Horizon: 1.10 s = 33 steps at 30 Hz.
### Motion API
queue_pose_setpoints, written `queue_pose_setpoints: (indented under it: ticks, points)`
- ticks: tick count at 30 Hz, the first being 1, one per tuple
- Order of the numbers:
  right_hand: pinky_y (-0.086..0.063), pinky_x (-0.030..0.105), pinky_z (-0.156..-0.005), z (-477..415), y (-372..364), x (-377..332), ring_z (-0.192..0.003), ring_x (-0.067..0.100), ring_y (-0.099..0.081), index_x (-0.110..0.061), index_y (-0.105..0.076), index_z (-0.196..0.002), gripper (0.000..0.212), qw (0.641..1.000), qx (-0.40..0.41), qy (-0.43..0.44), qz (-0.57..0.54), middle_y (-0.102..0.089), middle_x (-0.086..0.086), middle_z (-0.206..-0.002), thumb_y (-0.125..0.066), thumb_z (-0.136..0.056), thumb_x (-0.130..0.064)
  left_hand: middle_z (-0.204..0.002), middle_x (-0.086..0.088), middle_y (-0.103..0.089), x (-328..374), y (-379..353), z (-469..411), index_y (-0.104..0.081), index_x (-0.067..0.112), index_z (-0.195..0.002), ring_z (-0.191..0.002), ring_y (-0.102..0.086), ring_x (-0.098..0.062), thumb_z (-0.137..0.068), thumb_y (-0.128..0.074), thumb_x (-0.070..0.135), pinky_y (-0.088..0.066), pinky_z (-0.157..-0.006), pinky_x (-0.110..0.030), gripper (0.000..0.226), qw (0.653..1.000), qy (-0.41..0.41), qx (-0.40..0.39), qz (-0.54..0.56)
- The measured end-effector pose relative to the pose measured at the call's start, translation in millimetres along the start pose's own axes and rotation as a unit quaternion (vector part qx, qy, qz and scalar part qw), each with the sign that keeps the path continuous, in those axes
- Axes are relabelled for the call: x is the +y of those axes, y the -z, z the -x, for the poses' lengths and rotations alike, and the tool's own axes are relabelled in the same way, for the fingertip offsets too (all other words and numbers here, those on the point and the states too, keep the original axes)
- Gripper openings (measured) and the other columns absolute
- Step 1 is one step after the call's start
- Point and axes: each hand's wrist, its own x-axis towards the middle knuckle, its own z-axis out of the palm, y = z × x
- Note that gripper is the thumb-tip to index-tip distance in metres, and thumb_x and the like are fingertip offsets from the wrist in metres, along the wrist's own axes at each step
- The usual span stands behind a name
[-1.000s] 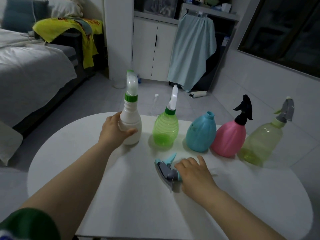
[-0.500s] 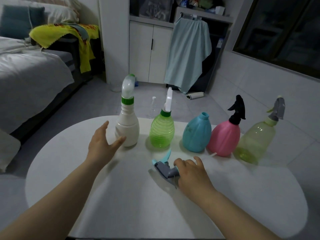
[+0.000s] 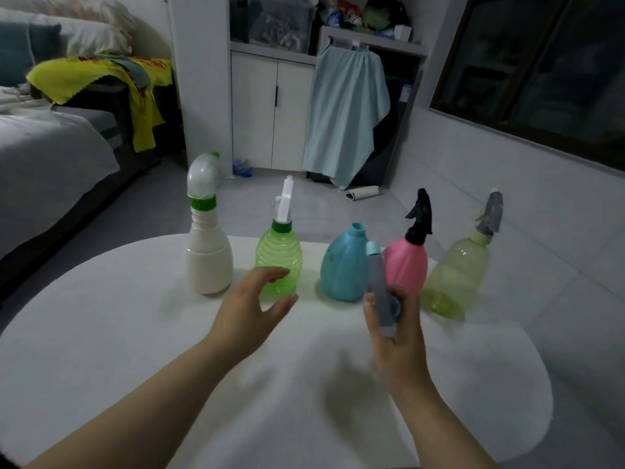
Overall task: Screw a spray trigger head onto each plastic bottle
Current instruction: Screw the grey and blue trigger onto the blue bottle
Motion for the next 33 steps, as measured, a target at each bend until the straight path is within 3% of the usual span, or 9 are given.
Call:
queue_pose_setpoints:
  ticks: [4,8,10,13,19,22,26,30,33]
  points:
    - [-0.038,0.0,-0.06,-4,27,8,-0.066,-0.009,-0.054,-0.022,-0.056,-0.081,0.014,0.983,0.153,-0.033,-0.092,-0.054,-0.008,-0.078,-0.059,-0.08,-0.009,-0.11,-0.001,-0.057,18,-27,-26,-0.055,0.013,-0.113,-0.095,-0.044,-0.006,-0.077,-0.065,0.019,-0.025,-0.074,-0.005,0.038,0.999,-0.028,-0.032,-0.012]
    - [-0.038,0.006,-0.048,-5,58,28,-0.047,-0.005,-0.05,-0.019,-0.064,-0.063,0.028,0.926,0.242,-0.177,-0.231,-0.059,-0.014,-0.051,-0.05,-0.086,-0.01,-0.13,-0.002,-0.048,25,-57,-60,-0.041,0.017,-0.126,-0.112,-0.043,-0.01,-0.078,-0.064,0.024,-0.024,-0.088,-0.011,0.054,0.998,0.0,-0.062,-0.03]
    - [-0.035,0.013,-0.055,-10,69,33,-0.045,-0.003,-0.048,-0.021,-0.066,-0.06,0.039,0.888,0.217,-0.193,-0.357,-0.061,-0.017,-0.049,-0.042,-0.088,-0.008,-0.138,-0.004,-0.04,24,-72,-72,-0.032,0.018,-0.132,-0.123,-0.039,-0.016,-0.076,-0.066,0.027,-0.027,-0.099,-0.022,0.066,0.996,0.032,-0.075,-0.031]
    - [-0.033,0.018,-0.063,-15,77,37,-0.053,-0.001,-0.05,-0.026,-0.059,-0.078,0.029,0.869,0.184,-0.209,-0.409,-0.063,-0.015,-0.064,-0.039,-0.089,-0.007,-0.143,-0.006,-0.034,23,-91,-88,-0.027,0.017,-0.135,-0.128,-0.035,-0.02,-0.072,-0.069,0.03,-0.029,-0.105,-0.033,0.077,0.994,0.068,-0.078,-0.018]
    - [-0.045,0.011,-0.051,-19,77,51,-0.05,0.0,-0.055,-0.022,-0.056,-0.079,0.018,0.869,0.182,-0.232,-0.398,-0.065,-0.014,-0.057,-0.046,-0.085,-0.008,-0.121,-0.008,-0.058,30,-105,-113,-0.054,0.012,-0.115,-0.1,-0.048,-0.011,-0.076,-0.066,0.019,-0.036,-0.085,-0.024,0.042,0.988,0.102,-0.051,0.103]
    - [-0.047,0.01,-0.05,-19,76,56,-0.05,-0.001,-0.057,-0.021,-0.057,-0.079,0.016,0.879,0.179,-0.226,-0.379,-0.066,-0.014,-0.056,-0.049,-0.084,-0.007,-0.104,-0.003,-0.057,32,-109,-118,-0.055,0.012,-0.107,-0.095,-0.049,-0.014,-0.075,-0.066,0.02,-0.038,-0.081,-0.025,0.034,0.989,0.094,-0.051,0.099]
    - [-0.048,0.011,-0.052,-17,76,60,-0.051,-0.001,-0.057,-0.02,-0.058,-0.078,0.016,0.886,0.175,-0.223,-0.368,-0.066,-0.013,-0.056,-0.05,-0.083,-0.007,-0.094,0.001,-0.052,34,-111,-117,-0.051,0.021,-0.092,-0.081,-0.049,-0.012,-0.075,-0.064,0.023,-0.038,-0.054,-0.013,0.021,0.994,0.072,-0.055,0.066]
    - [-0.048,0.011,-0.053,-16,80,62,-0.054,0.0,-0.057,-0.021,-0.059,-0.08,0.014,0.887,0.167,-0.224,-0.369,-0.067,-0.012,-0.059,-0.051,-0.083,-0.009,-0.09,0.0,-0.055,40,-106,-110,-0.057,0.017,-0.09,-0.084,-0.05,-0.013,-0.074,-0.068,0.022,-0.039,-0.053,-0.011,0.02,0.989,0.101,-0.032,0.106]
    - [-0.047,0.01,-0.051,-15,82,60,-0.053,-0.001,-0.058,-0.022,-0.057,-0.08,0.016,0.885,0.154,-0.232,-0.372,-0.067,-0.013,-0.058,-0.049,-0.084,-0.01,-0.086,0.009,-0.057,47,-89,-97,-0.056,0.022,-0.086,-0.081,-0.052,-0.002,-0.073,-0.068,0.02,-0.039,-0.063,-0.015,0.018,0.986,0.091,-0.017,0.137]
